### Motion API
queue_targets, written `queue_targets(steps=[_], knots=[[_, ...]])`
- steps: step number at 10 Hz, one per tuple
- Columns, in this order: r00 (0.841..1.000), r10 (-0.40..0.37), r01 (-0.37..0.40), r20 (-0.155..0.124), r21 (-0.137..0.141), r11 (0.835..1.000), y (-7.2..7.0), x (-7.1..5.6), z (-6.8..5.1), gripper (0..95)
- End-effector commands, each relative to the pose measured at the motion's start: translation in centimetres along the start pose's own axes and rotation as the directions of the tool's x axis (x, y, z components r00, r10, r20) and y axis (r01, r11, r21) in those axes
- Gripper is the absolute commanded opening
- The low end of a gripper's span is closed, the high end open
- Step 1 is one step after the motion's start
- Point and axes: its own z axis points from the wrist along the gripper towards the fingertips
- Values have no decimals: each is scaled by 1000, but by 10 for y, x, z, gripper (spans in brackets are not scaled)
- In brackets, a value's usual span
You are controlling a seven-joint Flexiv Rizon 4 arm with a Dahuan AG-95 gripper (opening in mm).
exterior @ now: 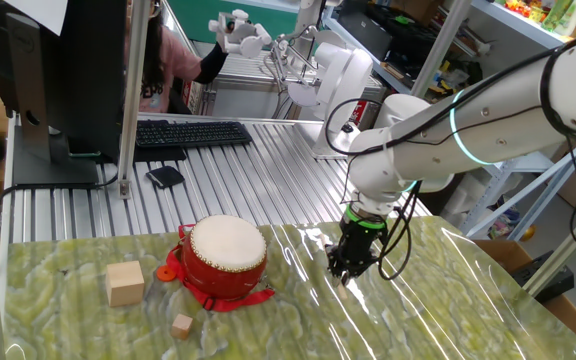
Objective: Play the drum
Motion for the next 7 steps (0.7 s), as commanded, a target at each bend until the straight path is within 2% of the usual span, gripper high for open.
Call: queue_targets(steps=[1,2,7], knots=[[1000,5,-5,0,0,1000,1,-1,5,0],[1000,11,-11,-6,-2,1000,3,-2,8,0],[999,37,-37,-5,3,999,7,-3,21,0]])
